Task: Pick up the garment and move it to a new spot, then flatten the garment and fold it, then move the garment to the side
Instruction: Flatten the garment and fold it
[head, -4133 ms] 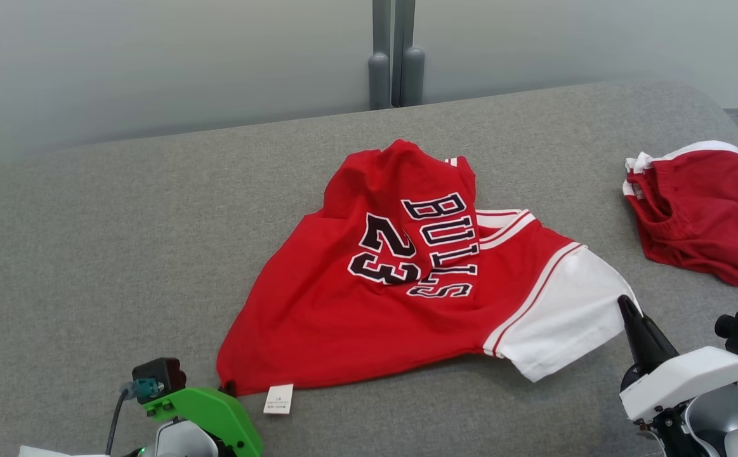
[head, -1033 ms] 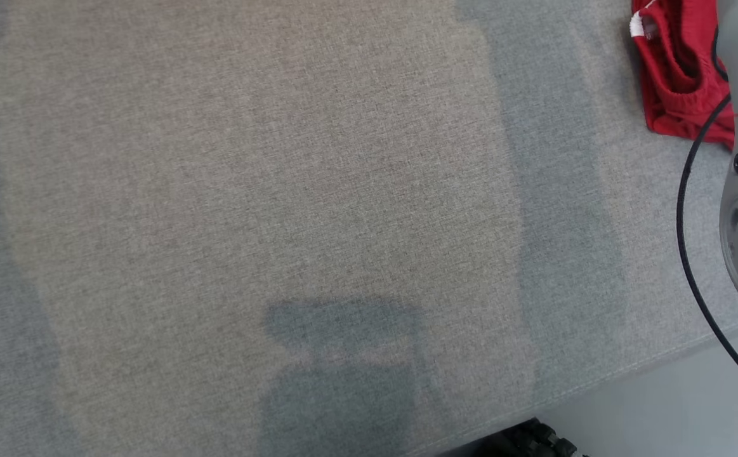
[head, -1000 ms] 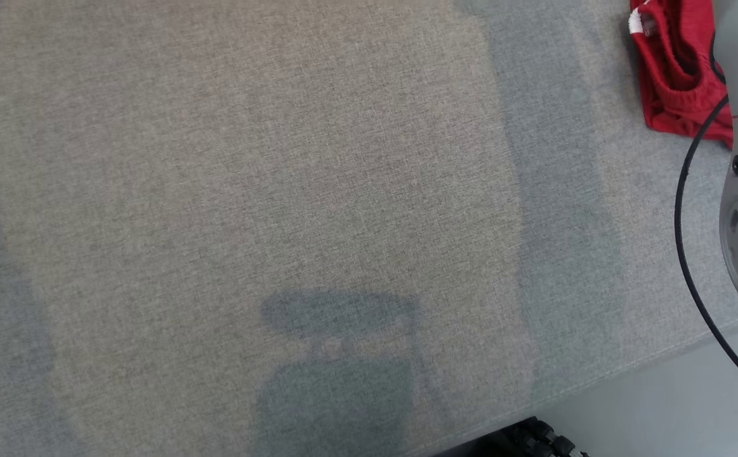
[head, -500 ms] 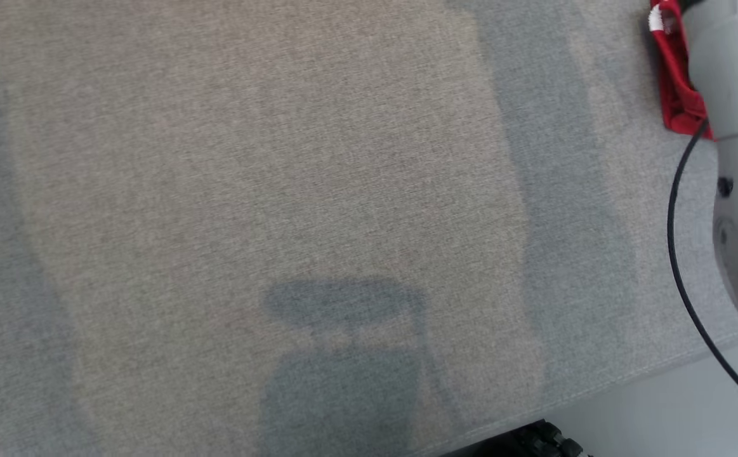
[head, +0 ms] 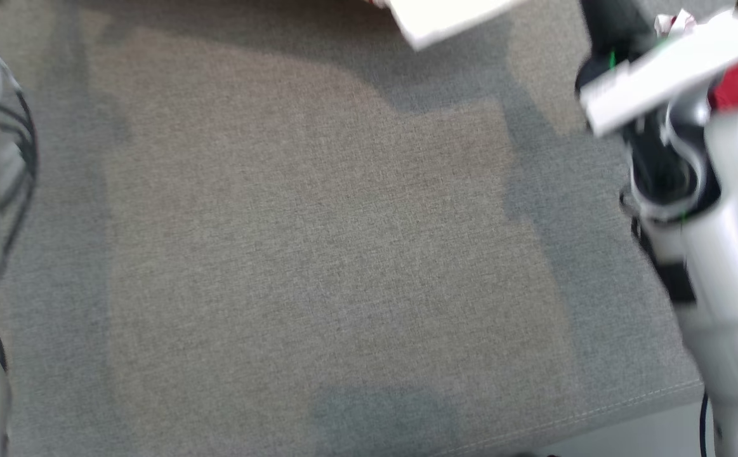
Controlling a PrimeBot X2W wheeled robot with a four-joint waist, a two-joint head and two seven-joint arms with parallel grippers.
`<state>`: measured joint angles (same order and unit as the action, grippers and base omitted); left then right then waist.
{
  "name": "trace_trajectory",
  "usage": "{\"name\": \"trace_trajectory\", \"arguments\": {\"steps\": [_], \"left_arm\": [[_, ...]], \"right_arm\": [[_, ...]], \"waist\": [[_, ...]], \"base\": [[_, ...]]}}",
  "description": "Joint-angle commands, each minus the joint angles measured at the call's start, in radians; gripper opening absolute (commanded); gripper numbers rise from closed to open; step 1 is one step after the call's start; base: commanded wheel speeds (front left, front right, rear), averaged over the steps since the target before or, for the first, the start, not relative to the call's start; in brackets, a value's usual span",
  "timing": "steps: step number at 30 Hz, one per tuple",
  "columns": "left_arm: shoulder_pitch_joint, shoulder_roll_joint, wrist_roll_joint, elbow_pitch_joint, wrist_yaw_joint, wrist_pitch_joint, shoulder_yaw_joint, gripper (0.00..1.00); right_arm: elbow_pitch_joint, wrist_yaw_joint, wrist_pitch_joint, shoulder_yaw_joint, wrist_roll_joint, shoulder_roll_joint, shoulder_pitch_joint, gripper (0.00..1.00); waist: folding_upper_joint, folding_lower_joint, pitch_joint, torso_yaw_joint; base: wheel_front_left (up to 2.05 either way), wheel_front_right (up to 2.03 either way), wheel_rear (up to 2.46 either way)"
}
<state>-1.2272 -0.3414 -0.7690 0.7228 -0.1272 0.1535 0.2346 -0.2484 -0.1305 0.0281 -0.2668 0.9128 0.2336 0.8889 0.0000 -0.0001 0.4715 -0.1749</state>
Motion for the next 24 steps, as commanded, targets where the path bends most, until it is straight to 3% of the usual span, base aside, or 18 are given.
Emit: {"name": "trace_trajectory", "arguments": {"steps": [1,6,14,24], "left_arm": [[0.072,-0.003,-0.027,-0.041,-0.004,-0.007,0.001,0.0],[0.379,-0.011,-0.12,-0.247,0.013,-0.011,-0.038,0.0],[0.923,0.043,-0.211,-0.54,0.115,0.059,-0.113,0.0],[1.297,0.188,-0.248,-0.697,0.16,0.106,-0.163,0.0]], "right_arm": [[0.057,0.0,0.015,0.013,0.007,0.003,-0.086,0.0],[0.276,0.0,0.068,0.083,-0.029,-0.015,-0.403,0.0],[0.493,0.0,0.096,0.24,-0.033,-0.133,-0.782,0.0],[0.438,0.0,0.041,0.311,-0.075,-0.18,-1.019,0.0]], "waist": [[0.0,0.0001,-0.064,0.03],[0.0,0.0001,-0.133,0.046],[0.0,0.0001,-0.228,0.075],[0.0,0.0001,-0.326,0.107]], "base": [[0.0,0.0,0.0],[0.0,0.0,0.0],[0.0,0.0,0.0],[0.0,0.0,0.0]]}}
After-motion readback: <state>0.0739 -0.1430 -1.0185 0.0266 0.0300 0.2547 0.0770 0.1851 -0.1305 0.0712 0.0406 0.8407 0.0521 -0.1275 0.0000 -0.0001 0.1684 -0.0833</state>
